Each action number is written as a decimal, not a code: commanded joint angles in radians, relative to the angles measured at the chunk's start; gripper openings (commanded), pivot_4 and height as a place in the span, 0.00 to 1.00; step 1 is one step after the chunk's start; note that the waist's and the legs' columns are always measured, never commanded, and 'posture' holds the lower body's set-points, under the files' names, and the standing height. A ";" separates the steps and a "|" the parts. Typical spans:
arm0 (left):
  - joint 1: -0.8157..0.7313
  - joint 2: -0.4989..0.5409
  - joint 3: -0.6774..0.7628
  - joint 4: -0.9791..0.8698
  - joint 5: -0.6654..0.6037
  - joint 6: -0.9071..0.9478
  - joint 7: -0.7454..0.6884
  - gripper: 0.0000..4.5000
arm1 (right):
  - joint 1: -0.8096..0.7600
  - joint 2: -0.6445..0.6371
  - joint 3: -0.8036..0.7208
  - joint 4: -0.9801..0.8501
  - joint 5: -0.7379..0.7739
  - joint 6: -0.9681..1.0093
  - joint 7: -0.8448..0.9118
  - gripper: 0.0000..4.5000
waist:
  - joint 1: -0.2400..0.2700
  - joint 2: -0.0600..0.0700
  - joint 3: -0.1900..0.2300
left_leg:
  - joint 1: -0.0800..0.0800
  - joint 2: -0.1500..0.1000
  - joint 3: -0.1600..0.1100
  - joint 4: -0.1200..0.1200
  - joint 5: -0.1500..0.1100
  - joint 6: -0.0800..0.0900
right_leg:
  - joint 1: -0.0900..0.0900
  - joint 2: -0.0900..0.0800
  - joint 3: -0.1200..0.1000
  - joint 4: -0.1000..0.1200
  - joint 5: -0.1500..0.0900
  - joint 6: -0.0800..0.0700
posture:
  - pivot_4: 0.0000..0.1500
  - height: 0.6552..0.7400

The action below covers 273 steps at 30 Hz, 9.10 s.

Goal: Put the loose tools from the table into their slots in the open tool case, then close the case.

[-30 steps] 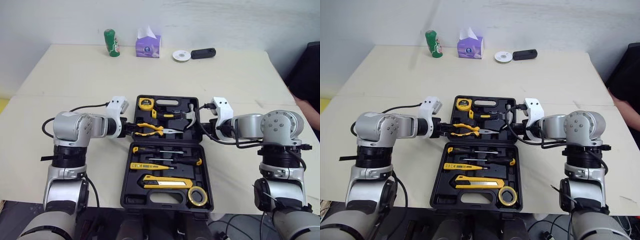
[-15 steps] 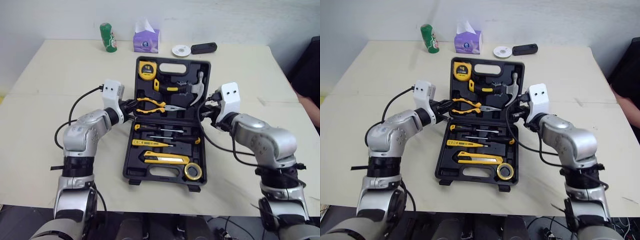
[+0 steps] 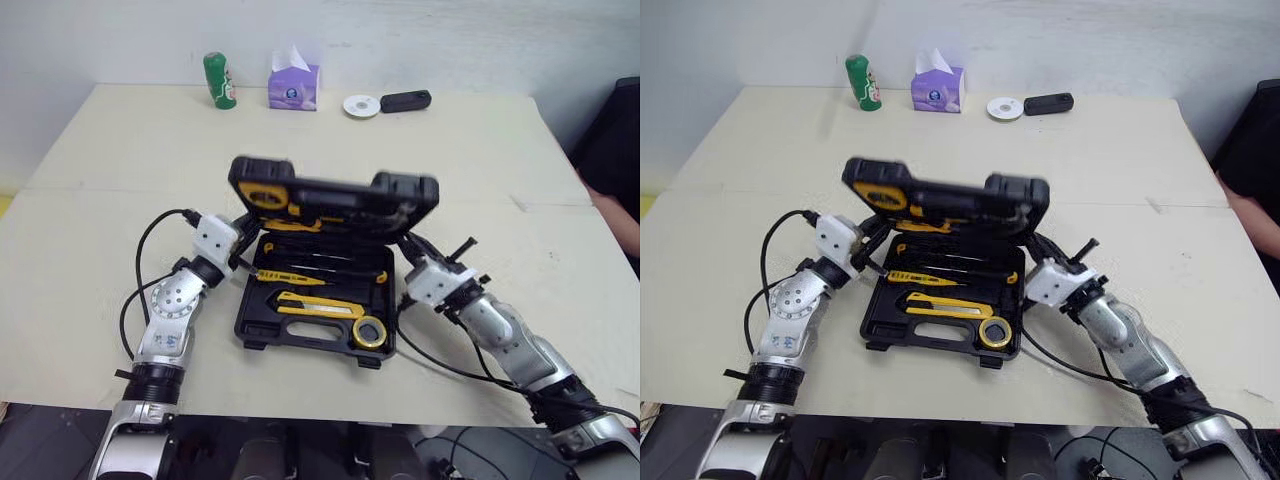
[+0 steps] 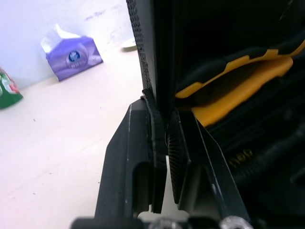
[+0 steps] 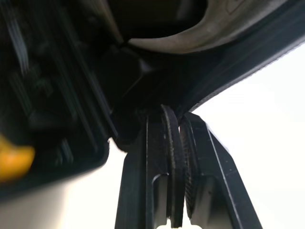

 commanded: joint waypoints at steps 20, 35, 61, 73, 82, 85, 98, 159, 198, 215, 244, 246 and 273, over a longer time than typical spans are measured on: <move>0.290 0.434 0.216 -0.123 -0.234 0.290 -0.398 1.00 | 0.347 -0.218 -0.214 0.029 0.126 -0.124 0.240 0.99 | -0.004 0.000 -0.001 | 0.023 0.001 -0.008 -0.002 -0.006 -0.001 | 0.029 -0.001 -0.005 -0.012 -0.001 -0.001 | 1.00 1.00; 0.086 0.389 0.150 -0.180 -0.312 0.553 -0.483 1.00 | 0.557 -0.193 -0.348 -0.258 0.709 0.211 0.698 0.99 | 0.009 0.001 0.000 | 0.021 0.002 -0.012 -0.001 -0.008 -0.001 | 0.030 0.001 -0.007 -0.016 0.000 0.000 | 1.00 1.00; -0.567 0.053 -0.079 0.608 -0.022 0.361 -0.475 0.01 | 0.589 -0.142 -0.235 -0.588 0.661 0.580 0.996 0.00 | 0.031 -0.005 0.001 | 0.018 0.001 -0.012 0.002 -0.008 0.001 | 0.029 0.002 -0.009 -0.012 0.000 0.001 | 1.00 1.00; -0.554 0.069 -0.099 0.722 0.030 0.199 -0.618 0.01 | 0.517 -0.044 -0.241 -0.537 0.646 0.605 0.973 0.00 | 0.008 -0.010 0.001 | 0.018 0.002 -0.012 0.005 -0.008 0.000 | 0.030 0.001 -0.009 -0.010 0.000 0.001 | 1.00 1.00; -0.355 0.127 -0.052 0.417 -0.043 0.314 -0.674 0.01 | 0.533 -0.106 -0.329 -0.510 0.668 0.637 1.011 0.00 | 0.009 -0.009 0.001 | 0.018 0.002 -0.013 0.007 -0.008 0.001 | 0.029 0.000 -0.009 -0.008 0.000 0.000 | 1.00 1.00; -0.314 0.126 -0.035 0.344 -0.060 0.358 -0.654 0.01 | 0.593 -0.153 -0.342 -0.527 0.695 0.657 1.070 0.00 | 0.025 -0.009 0.002 | 0.016 0.001 -0.015 0.011 -0.010 0.003 | 0.030 -0.001 -0.009 -0.008 0.000 0.001 | 1.00 1.00; -0.402 0.071 -0.054 0.430 -0.032 0.369 -0.577 0.01 | 0.645 -0.137 -0.191 -0.682 0.718 0.773 1.111 0.00 | 0.032 -0.009 0.001 | 0.016 0.002 -0.020 0.013 -0.014 0.002 | 0.033 0.001 -0.010 -0.013 0.000 0.000 | 1.00 1.00; -0.188 0.074 -0.025 -0.438 -0.383 0.728 -0.520 0.01 | 0.534 0.045 -0.554 -0.350 0.693 0.634 0.795 0.00 | 0.060 -0.001 0.005 | 0.014 -0.001 -0.025 0.012 -0.018 -0.006 | 0.034 0.000 -0.009 -0.015 0.000 0.000 | 1.00 1.00; -0.540 -0.294 -0.592 0.410 0.162 0.696 -0.456 0.01 | 0.428 0.174 -0.457 -0.582 0.655 0.834 0.651 0.00 | 0.034 -0.001 0.001 | 0.014 0.000 -0.024 0.006 -0.007 0.001 | 0.034 0.002 -0.009 -0.018 0.000 0.001 | 1.00 1.00; -0.513 -0.271 -0.571 0.369 0.166 0.702 -0.454 0.01 | 0.316 0.107 -0.414 -0.706 0.672 1.004 0.715 0.00 | 0.023 -0.008 -0.024 | 0.019 0.001 -0.025 0.001 -0.010 0.002 | 0.036 0.001 -0.008 -0.020 -0.001 -0.001 | 1.00 1.00; -0.429 -0.207 -0.618 0.275 0.199 0.788 -0.493 0.01 | 0.119 0.155 -0.245 -0.573 0.585 0.977 0.759 0.00 | -0.026 -0.009 -0.025 | 0.036 0.003 -0.026 -0.008 -0.014 -0.006 | 0.048 0.005 -0.007 -0.021 -0.003 -0.006 | 1.00 1.00; -0.420 -0.200 -0.620 0.269 0.200 0.798 -0.496 0.01 | 0.098 0.149 -0.234 -0.568 0.576 0.983 0.770 0.00 | -0.027 -0.009 -0.025 | 0.037 0.004 -0.026 -0.010 -0.014 -0.007 | 0.048 0.005 -0.007 -0.021 -0.004 -0.007 | 1.00 1.00; -0.350 -0.233 -0.408 -0.048 -0.004 0.719 -0.503 0.01 | 0.253 0.040 -0.350 -0.657 0.600 1.039 0.840 0.00 | -0.004 0.000 -0.021 | 0.033 0.008 -0.028 -0.019 -0.010 -0.019 | 0.039 0.013 -0.006 -0.028 -0.007 -0.012 | 1.00 1.00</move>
